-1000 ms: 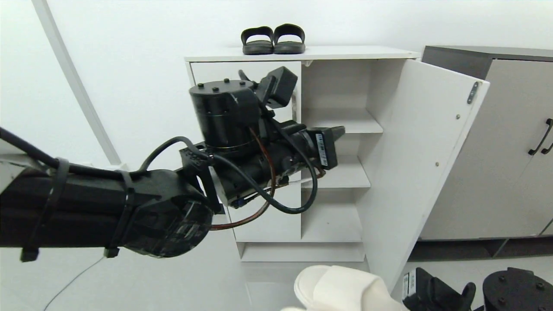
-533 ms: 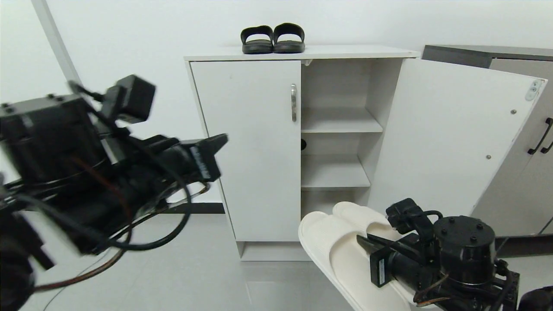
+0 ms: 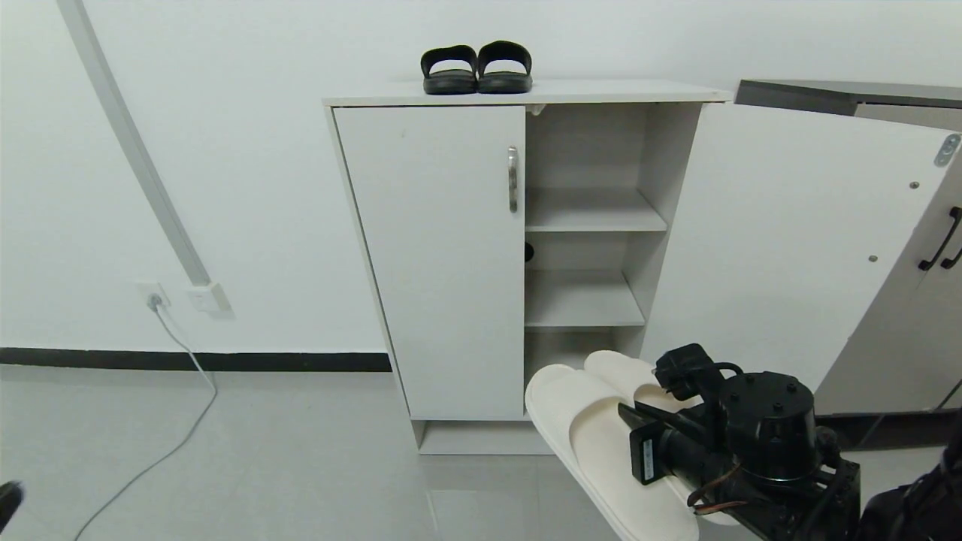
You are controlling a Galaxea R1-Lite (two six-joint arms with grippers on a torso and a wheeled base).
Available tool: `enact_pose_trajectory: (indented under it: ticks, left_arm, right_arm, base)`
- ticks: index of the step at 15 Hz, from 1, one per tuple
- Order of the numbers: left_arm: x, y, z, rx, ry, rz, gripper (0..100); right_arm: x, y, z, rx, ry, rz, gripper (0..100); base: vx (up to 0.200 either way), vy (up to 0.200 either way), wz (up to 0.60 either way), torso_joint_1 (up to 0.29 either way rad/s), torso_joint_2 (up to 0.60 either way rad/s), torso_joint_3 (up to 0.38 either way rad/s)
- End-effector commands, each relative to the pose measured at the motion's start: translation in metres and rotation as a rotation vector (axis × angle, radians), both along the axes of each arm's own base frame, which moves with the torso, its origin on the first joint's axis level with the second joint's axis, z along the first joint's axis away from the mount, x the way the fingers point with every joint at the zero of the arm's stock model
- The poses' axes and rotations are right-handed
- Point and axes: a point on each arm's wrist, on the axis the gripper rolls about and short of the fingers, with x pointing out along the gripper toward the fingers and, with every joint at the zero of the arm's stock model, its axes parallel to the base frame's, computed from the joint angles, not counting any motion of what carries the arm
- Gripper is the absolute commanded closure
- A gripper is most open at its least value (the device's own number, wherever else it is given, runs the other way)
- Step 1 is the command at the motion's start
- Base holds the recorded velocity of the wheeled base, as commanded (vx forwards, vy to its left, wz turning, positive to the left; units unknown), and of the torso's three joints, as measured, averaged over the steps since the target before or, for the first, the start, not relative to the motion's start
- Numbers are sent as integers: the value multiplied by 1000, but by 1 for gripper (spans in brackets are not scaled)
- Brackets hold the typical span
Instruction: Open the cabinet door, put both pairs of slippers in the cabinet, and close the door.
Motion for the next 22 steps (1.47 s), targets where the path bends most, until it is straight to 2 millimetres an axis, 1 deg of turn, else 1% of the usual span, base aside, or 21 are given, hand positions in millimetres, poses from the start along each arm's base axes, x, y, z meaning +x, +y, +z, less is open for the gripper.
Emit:
enact_pose_trajectory:
  ticks: [1,2,3,4,6,7,8,10,11,12,13,14,15,16,17,18,19,20,21,22]
  left_arm:
    - [-52,-1,-56,73,-47,266,100]
    - [-47,0,-65,77,-49,245,100]
    - [-45,-2,-65,69,-102,154,100]
    - [-43,-5,-67,61,-92,-19,100]
    - [-43,-6,-68,95,-73,-162,100]
    - [-44,-4,-69,83,-64,-294,100]
    - [-44,-3,-70,77,-67,-309,100]
    - [-50,-4,-72,139,-141,-199,100]
    - [-50,-2,-72,161,-135,-148,100]
    - [-50,-2,-72,162,-136,-147,100]
    - [-50,-3,-72,154,-141,-195,100]
    - [-50,-4,-72,158,-142,-219,100]
    - [-50,-4,-72,147,-144,-227,100]
    - [-50,-4,-72,115,-146,-225,100]
    - [-50,-4,-71,96,-150,-225,100]
    - [-50,-4,-72,105,-147,-227,100]
    - [-50,-4,-72,128,-145,-233,100]
    - [-50,-5,-71,134,-145,-249,100]
    - [-50,-5,-71,134,-145,-249,100]
    - [-50,-5,-72,134,-144,-249,100]
  right_arm:
    - [0,0,-1,-3,2,2,100]
    - [0,0,0,-1,0,2,100]
    - [-1,0,-1,-4,3,2,100]
    - [-1,0,-2,-7,5,4,100]
    - [-1,0,-2,-7,5,5,100]
    - [-2,1,-2,-8,5,9,100]
    - [-2,1,-2,-8,5,10,100]
    - [-2,2,-1,-6,2,12,100]
    - [-2,2,-2,-5,3,10,100]
    - [-1,3,-1,-5,-1,10,100]
    - [2,5,2,-3,-18,-20,100]
    - [6,8,5,1,-38,-54,100]
    - [14,12,10,6,-72,-130,100]
    - [19,17,15,21,-100,-177,100]
    - [20,20,19,44,-107,-183,100]
    - [21,25,19,52,-96,-180,100]
    - [24,28,14,35,-61,-202,100]
    - [30,32,10,45,-38,-243,100]
    - [38,38,8,66,-36,-279,100]
    - [42,42,1,54,-31,-300,100]
  base:
    - [0,0,0,0,0,0]
    - [0,0,0,0,0,0]
    - [0,0,0,0,0,0]
    - [0,0,0,0,0,0]
    - [0,0,0,0,0,0]
    - [0,0,0,0,0,0]
    - [0,0,0,0,0,0]
    - [0,0,0,0,0,0]
    - [0,0,0,0,0,0]
    - [0,0,0,0,0,0]
    - [0,0,0,0,0,0]
    - [0,0,0,0,0,0]
    - [0,0,0,0,0,0]
    - [0,0,0,0,0,0]
    - [0,0,0,0,0,0]
    - [0,0,0,0,0,0]
    - [0,0,0,0,0,0]
    - [0,0,0,0,0,0]
    - [0,-200,0,7,-7,2]
    - [0,-200,0,7,-2,-2]
